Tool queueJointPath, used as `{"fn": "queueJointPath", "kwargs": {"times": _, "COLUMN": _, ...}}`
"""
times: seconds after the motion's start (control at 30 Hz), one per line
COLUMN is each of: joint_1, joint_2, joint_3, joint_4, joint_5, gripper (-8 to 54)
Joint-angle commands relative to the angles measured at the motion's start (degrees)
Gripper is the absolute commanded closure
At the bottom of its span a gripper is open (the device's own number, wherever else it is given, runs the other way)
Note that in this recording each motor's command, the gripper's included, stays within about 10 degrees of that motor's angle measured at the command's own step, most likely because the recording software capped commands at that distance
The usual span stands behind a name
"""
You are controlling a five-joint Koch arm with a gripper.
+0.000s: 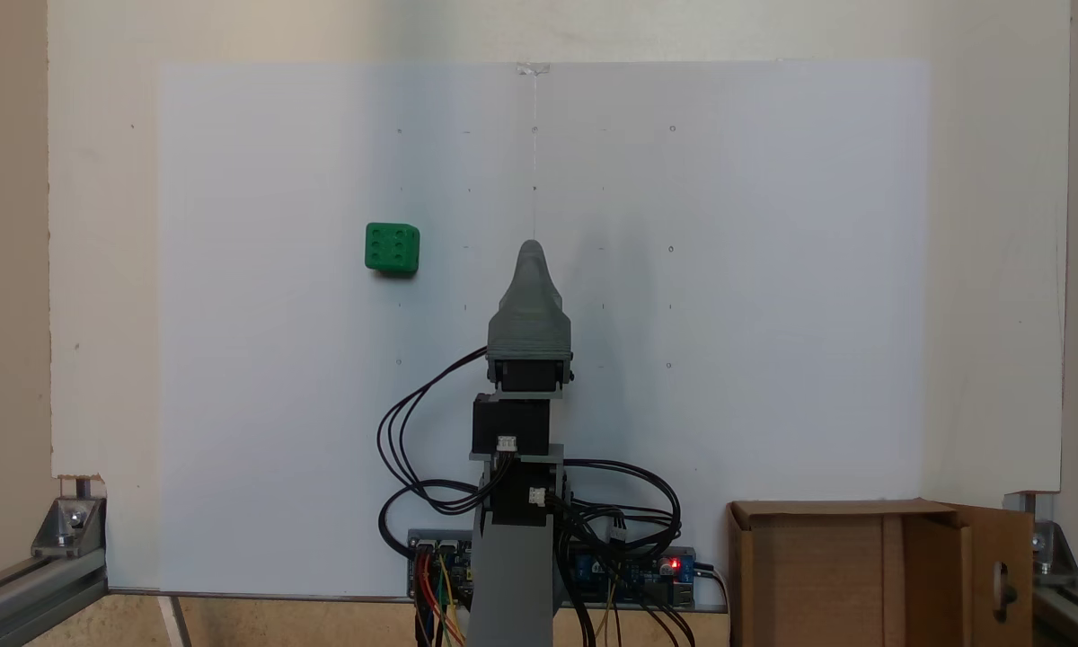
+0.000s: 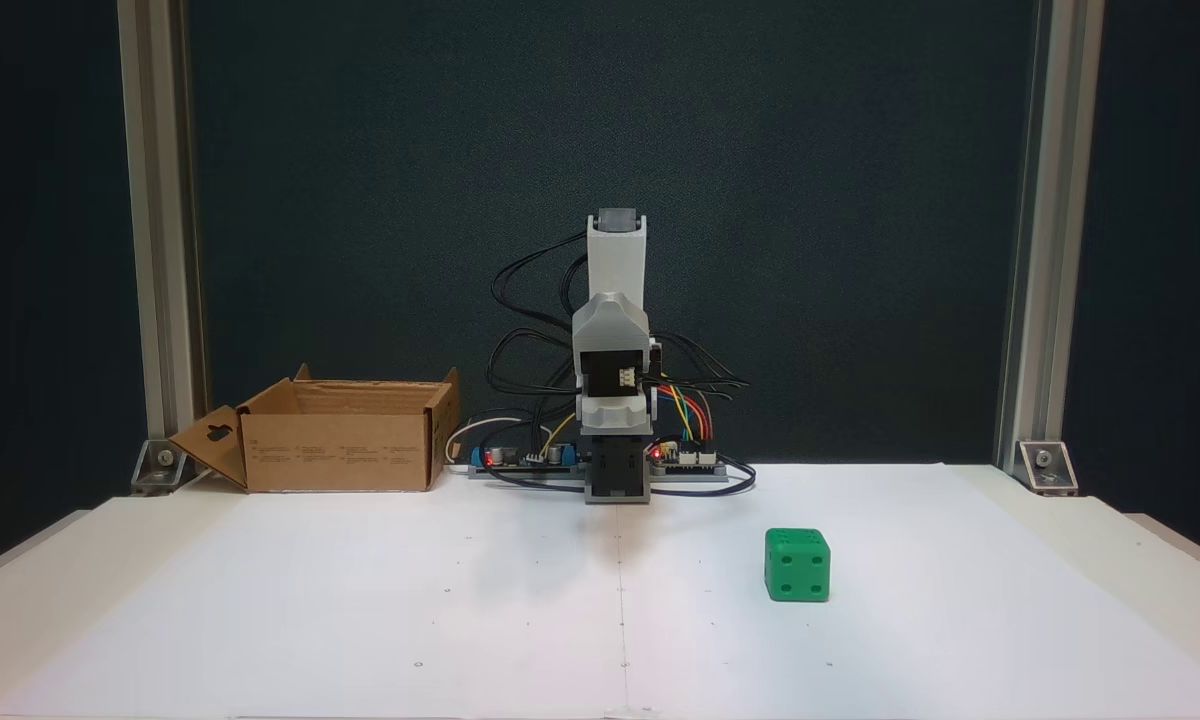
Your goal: Grasp a green dice and put it in the bin.
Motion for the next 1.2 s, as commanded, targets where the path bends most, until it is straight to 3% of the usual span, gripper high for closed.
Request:
{"fn": "queueJointPath", "kwargs": {"times": 0.0, "joint_1": 1.3, "joint_2": 6.1, "joint_3": 10.1, "joint_4": -10.0, "joint_5": 0.4, "gripper": 3.2}}
{"fn": "queueJointPath", "kwargs": {"times": 0.33, "joint_1": 3.5, "joint_2": 6.0, "joint_3": 10.0, "joint_4": -10.0, "joint_5": 0.4, "gripper": 3.3}}
{"fn": "queueJointPath", "kwargs": {"times": 0.53, "joint_1": 7.1, "joint_2": 6.0, "joint_3": 1.1, "joint_4": 25.6, "joint_5": -0.1, "gripper": 3.3}}
{"fn": "queueJointPath", "kwargs": {"times": 1.17, "joint_1": 7.6, "joint_2": 1.6, "joint_3": -30.4, "joint_4": 85.7, "joint_5": 0.0, "gripper": 3.3}}
